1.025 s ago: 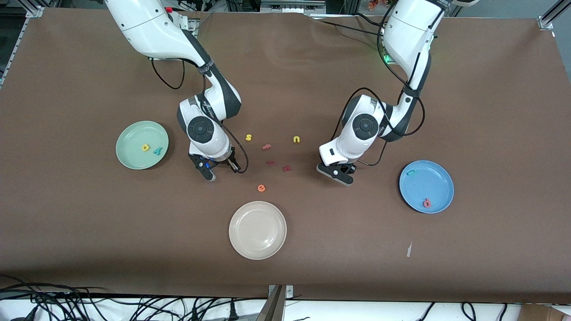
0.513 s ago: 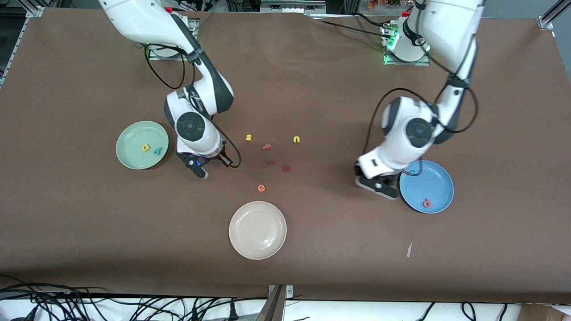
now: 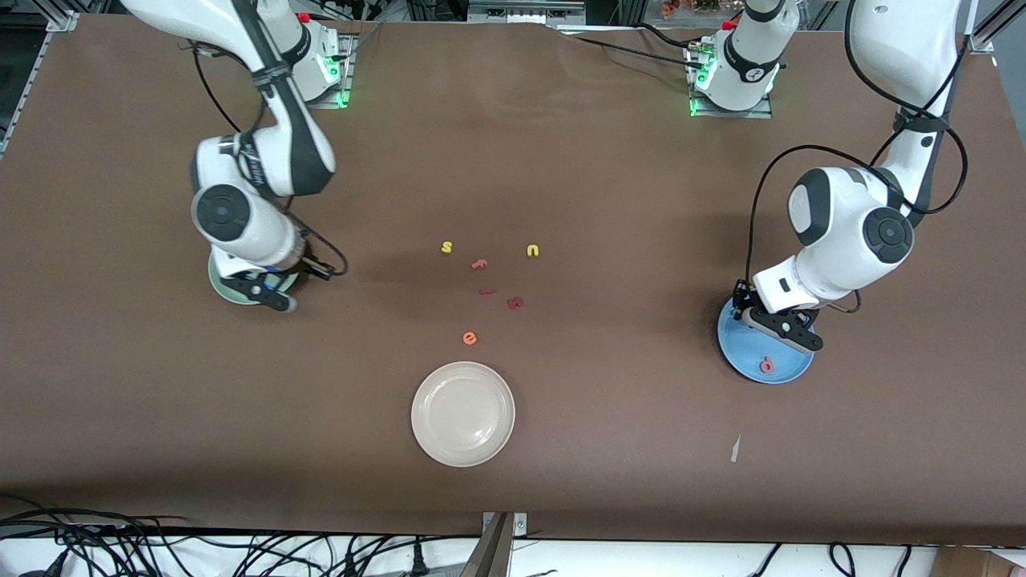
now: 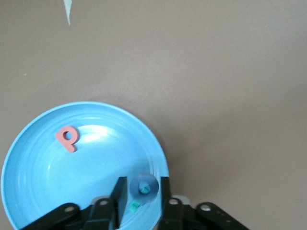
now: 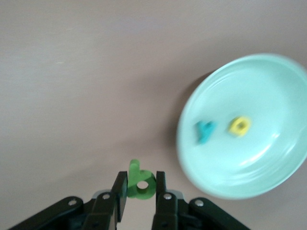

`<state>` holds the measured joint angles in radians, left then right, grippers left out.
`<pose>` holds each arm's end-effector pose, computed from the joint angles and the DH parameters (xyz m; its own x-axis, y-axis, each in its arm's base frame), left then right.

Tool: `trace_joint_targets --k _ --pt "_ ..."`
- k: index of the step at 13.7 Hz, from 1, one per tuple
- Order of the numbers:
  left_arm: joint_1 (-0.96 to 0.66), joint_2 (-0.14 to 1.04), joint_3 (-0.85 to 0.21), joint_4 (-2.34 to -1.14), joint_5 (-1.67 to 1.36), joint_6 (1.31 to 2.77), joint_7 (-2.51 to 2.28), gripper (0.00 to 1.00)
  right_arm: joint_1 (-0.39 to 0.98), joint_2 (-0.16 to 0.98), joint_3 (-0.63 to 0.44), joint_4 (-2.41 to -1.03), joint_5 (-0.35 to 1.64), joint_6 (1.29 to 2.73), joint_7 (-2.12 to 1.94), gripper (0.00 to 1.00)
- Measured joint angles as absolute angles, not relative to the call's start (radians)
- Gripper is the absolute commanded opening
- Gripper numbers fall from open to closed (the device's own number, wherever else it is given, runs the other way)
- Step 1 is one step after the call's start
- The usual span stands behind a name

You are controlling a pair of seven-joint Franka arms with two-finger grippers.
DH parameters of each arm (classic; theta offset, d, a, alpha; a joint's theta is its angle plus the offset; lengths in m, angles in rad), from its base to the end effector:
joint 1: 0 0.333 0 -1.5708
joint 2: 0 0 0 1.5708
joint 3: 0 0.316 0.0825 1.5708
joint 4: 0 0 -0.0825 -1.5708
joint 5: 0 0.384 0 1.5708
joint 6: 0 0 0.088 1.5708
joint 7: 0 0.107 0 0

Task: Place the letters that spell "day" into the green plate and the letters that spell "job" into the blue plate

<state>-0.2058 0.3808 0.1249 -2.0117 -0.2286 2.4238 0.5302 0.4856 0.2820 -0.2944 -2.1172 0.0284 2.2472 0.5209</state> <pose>0.6052 -0.0524 0.2682 0.8985 -0.4316 0.0799 -0.4374 -0.8957 0.0801 0.5485 0.1084 0.2739 0.9359 -0.3408 -0.0894 -0.3293 -0.9363 0.1220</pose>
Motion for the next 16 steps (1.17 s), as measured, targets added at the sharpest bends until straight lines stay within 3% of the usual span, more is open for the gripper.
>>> trace_joint_targets --k 5,6,7,12,16 --pt "-0.199 0.379 0.122 -2.039 -0.229 2.426 0.530 1.00 0.482 0.239 -0.482 -2.310 0.030 2.368 0.235 0.09" --pt "-0.193 0.372 0.122 -2.056 -0.229 2.426 0.530 1.00 0.482 0.239 -0.491 -2.328 0.031 2.378 0.225 0.48" --pt "-0.187 0.355 0.122 -2.081 -0.229 2.427 0.530 1.00 0.482 0.240 -0.493 -2.340 0.031 2.384 0.224 0.99" --pt "-0.185 0.126 0.117 -2.246 -0.229 2.427 0.530 1.00 0.487 0.235 -0.487 -2.345 0.033 2.385 0.224 1.00" --pt "-0.180 -0.025 0.125 -2.237 -0.198 2.338 0.533 1.00 0.493 0.194 -0.449 -2.293 0.033 2.374 0.223 1.00"
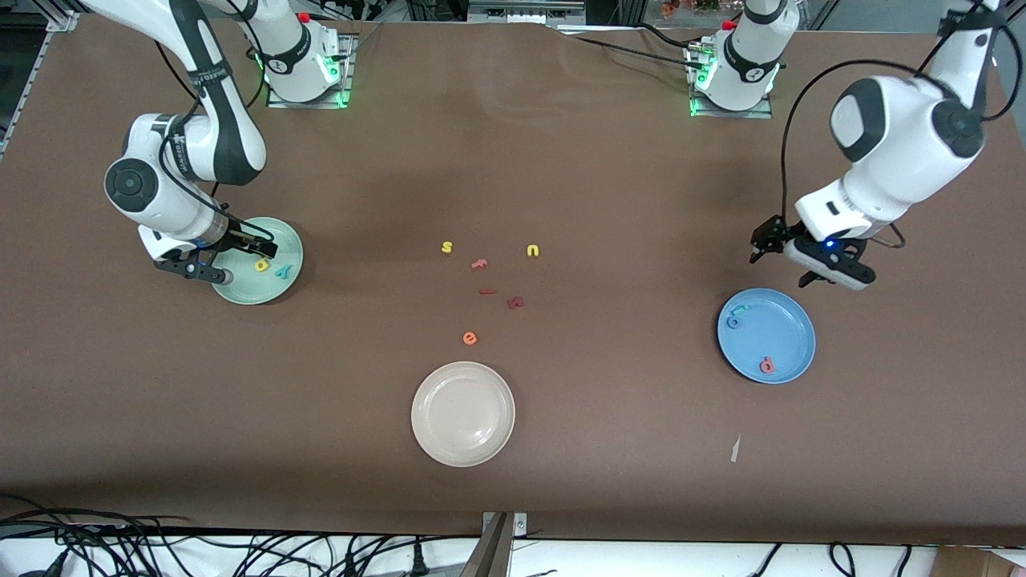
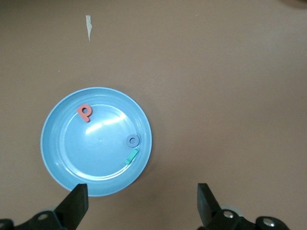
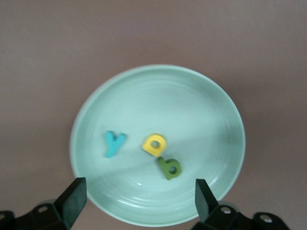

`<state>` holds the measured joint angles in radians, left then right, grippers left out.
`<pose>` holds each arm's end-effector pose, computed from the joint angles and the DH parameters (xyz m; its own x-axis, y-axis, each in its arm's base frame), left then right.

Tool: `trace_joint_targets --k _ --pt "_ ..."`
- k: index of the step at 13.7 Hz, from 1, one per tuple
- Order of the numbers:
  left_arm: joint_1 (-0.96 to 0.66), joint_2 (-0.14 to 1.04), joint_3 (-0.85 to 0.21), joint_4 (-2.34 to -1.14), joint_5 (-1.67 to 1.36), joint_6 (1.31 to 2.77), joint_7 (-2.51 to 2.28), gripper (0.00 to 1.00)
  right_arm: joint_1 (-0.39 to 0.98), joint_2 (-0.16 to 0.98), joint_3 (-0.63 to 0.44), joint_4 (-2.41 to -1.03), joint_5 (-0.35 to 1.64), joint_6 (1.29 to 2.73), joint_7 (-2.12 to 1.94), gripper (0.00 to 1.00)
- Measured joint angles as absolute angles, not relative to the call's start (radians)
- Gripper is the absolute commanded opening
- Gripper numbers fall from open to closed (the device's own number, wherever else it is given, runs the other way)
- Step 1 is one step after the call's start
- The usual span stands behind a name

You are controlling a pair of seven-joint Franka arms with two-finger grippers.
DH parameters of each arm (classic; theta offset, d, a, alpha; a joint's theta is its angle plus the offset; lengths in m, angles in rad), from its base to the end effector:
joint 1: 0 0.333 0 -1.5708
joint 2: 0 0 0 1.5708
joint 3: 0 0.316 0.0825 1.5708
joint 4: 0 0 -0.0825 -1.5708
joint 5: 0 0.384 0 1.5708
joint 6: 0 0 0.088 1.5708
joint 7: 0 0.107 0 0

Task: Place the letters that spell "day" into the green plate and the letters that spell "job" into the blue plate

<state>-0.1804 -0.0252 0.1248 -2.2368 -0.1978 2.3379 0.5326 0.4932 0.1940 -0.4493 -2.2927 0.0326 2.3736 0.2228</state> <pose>0.5316 -0.0326 0.3926 0.8848 -0.4297 0.1802 -0.4486 -0.8901 0.0802 0.5175 0.0213 0.2666 0.9766 -0.2012 -0.0758 -0.1949 -0.9774 0.0822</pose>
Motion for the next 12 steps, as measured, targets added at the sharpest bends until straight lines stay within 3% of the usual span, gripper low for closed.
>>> trace_joint_targets --k 2,5,8,12 --pt "-0.176 -0.070 0.130 -2.120 -0.082 2.129 0.527 1.00 0.497 0.169 -0.418 -2.218 0.033 2.275 0.223 1.00" --pt "-0.174 -0.094 0.128 -1.886 0.009 1.832 0.520 1.00 0.500 0.159 -0.392 -2.022 0.033 2.011 0.223 1.00" --pt "-0.175 -0.096 0.126 -1.734 0.049 1.658 0.519 1.00 0.500 0.157 -0.388 -1.807 0.032 1.772 0.219 1.00" --pt "-0.178 -0.088 0.122 -1.617 0.049 1.528 0.451 1.00 0.500 0.153 -0.387 -1.596 0.032 1.579 0.214 1.00"
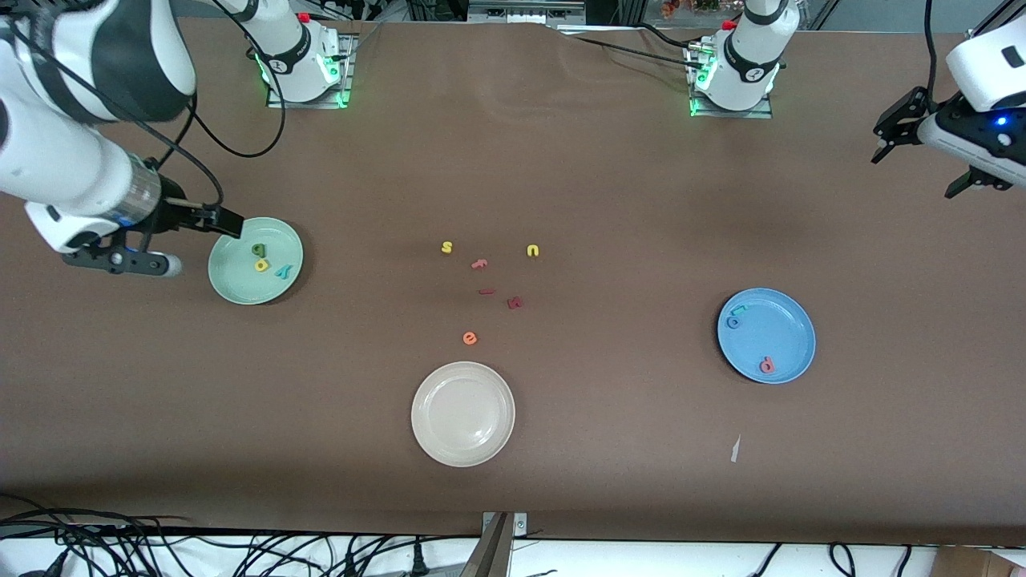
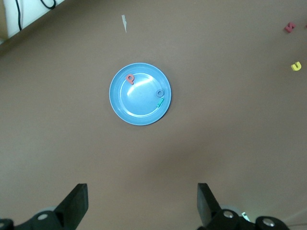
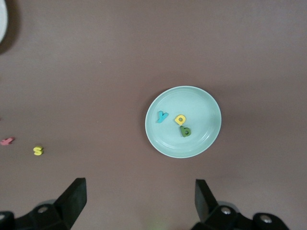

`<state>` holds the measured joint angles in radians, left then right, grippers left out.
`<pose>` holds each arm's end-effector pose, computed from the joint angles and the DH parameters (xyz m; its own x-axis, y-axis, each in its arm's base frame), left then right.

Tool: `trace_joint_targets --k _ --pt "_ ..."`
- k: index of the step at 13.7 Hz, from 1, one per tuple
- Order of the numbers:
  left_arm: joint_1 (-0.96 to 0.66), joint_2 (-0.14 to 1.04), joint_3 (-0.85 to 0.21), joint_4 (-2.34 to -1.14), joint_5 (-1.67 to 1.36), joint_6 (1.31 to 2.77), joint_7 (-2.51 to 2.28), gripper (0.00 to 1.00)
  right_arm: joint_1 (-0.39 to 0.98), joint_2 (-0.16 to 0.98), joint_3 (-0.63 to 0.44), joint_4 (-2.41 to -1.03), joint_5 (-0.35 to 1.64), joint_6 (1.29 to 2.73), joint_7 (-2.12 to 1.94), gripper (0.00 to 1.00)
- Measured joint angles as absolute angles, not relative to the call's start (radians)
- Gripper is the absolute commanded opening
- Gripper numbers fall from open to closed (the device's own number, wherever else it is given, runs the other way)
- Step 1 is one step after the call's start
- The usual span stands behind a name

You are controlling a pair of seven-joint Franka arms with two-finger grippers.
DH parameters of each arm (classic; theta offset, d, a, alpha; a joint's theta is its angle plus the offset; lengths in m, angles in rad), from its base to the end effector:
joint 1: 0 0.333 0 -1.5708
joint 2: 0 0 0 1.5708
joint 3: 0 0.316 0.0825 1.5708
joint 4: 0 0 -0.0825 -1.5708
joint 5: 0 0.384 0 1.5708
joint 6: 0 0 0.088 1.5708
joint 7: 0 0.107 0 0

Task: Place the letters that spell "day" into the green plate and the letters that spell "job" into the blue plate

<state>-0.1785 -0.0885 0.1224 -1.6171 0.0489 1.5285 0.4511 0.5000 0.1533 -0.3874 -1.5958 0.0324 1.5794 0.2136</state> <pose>0.5223 -0.0208 0.6464 0.8749 -0.4840 -0.0173 -0.4843 -0.8742 -0.0339 0.5831 0.0834 0.5316 0.9831 -0.1073 -0.1485 -0.0996 -0.9933 0.0586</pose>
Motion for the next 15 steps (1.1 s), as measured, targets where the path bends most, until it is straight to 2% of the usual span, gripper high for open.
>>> trace_joint_targets --k 2,5,7,10,15 --pt "-0.186 -0.069 0.121 -1.586 0.049 1.513 0.363 1.00 0.469 0.148 -0.351 -1.527 0.032 1.525 0.210 1.00" --pt "-0.192 -0.038 0.121 -1.555 0.046 1.489 0.297 1.00 0.253 0.123 -0.139 -1.506 0.032 1.499 0.206 1.00" --pt "-0.193 -0.014 0.121 -1.525 0.041 1.461 0.236 1.00 0.132 0.117 -0.058 -1.507 0.032 1.496 0.153 1.00" --pt "-0.195 0.005 0.121 -1.500 0.040 1.433 0.183 1.00 0.055 0.117 -0.040 -1.523 0.032 1.507 0.064 1.00" --pt "-0.193 0.023 0.123 -1.477 0.010 1.409 0.137 1.00 0.051 0.110 -0.031 -1.534 0.031 1.526 0.061 1.00"
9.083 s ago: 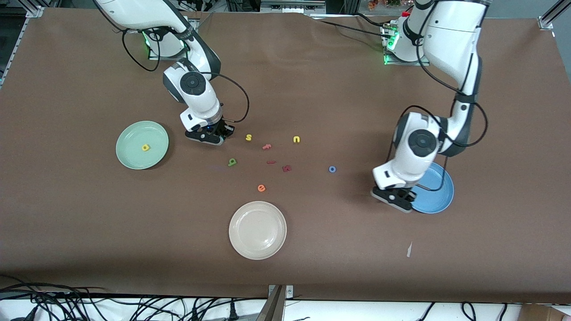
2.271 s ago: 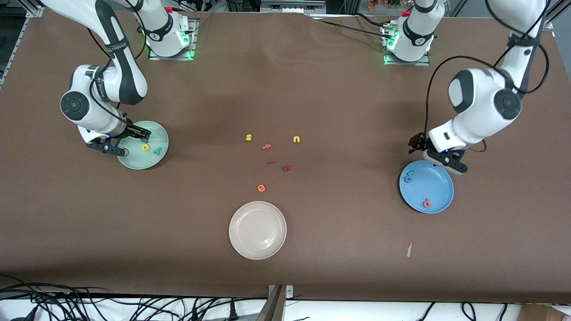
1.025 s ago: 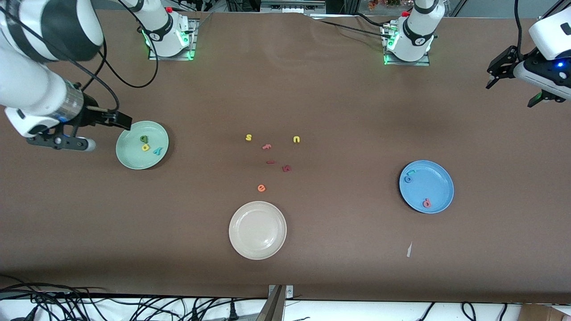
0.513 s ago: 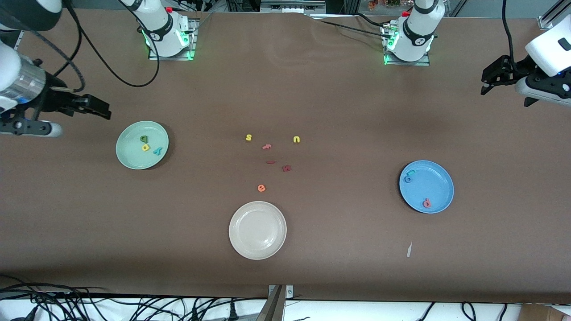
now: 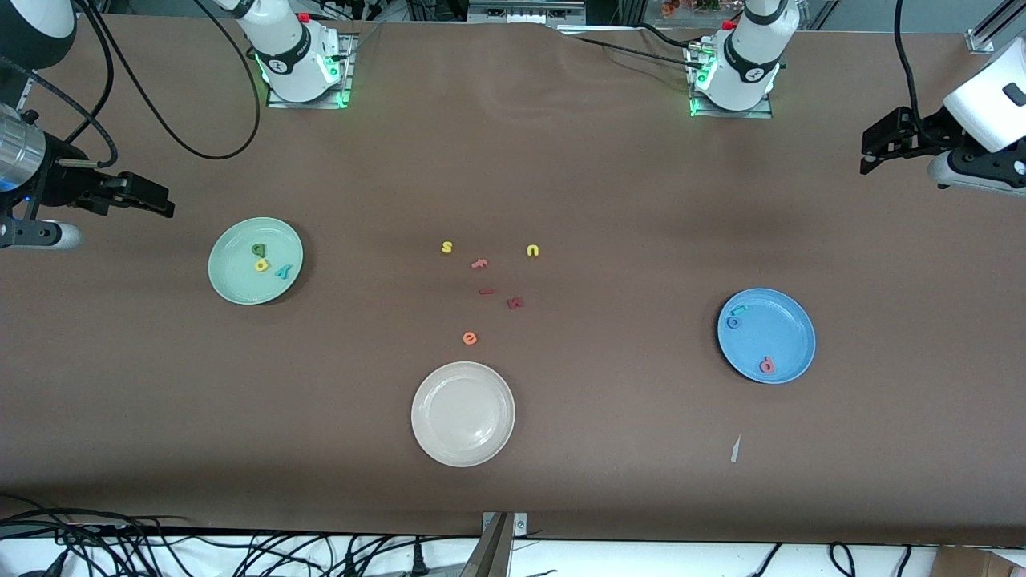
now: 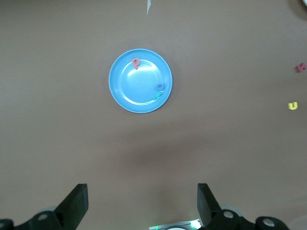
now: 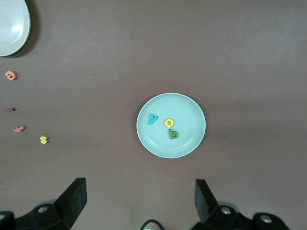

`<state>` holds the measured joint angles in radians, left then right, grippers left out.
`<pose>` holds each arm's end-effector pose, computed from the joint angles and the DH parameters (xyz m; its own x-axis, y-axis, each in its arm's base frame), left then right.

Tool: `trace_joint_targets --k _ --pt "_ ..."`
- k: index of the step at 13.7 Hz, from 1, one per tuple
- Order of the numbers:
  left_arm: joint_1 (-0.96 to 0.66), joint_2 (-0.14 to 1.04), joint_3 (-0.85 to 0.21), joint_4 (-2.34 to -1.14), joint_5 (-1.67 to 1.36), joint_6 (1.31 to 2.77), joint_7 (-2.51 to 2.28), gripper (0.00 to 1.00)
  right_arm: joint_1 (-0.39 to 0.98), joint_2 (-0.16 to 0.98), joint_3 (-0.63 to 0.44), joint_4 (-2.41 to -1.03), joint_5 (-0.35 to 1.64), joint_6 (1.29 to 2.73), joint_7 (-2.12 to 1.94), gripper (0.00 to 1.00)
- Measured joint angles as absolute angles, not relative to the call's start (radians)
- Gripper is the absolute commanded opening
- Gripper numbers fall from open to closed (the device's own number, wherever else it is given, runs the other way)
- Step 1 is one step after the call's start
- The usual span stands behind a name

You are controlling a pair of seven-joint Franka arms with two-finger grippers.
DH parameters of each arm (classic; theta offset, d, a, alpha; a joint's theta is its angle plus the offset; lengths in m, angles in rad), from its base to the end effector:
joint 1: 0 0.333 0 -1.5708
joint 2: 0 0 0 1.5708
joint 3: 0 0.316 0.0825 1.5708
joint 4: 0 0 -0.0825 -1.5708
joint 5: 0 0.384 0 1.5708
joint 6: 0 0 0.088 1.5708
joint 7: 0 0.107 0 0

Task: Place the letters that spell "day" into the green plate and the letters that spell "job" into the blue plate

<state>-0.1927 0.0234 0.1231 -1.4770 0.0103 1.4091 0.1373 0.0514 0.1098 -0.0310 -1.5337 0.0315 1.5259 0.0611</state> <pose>0.5436 -0.0376 0.6418 0.9748 -0.2033 -0.0919 -0.2042 -0.9789 -0.0006 0.5802 0.0163 0.5759 0.9921 -0.0396 -0.1188 -0.0424 -0.9989 -0.0208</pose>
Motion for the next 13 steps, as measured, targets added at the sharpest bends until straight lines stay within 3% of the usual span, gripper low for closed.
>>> trace_joint_targets --k 6,13 --pt "-0.188 0.026 0.127 -1.472 -0.012 1.407 0.136 1.00 0.039 0.025 -0.030 -1.618 0.004 1.592 0.061 1.00" --pt "-0.178 0.033 0.129 -1.472 -0.012 1.406 0.136 1.00 0.038 0.022 -0.028 -1.631 -0.024 1.598 0.013 1.00"
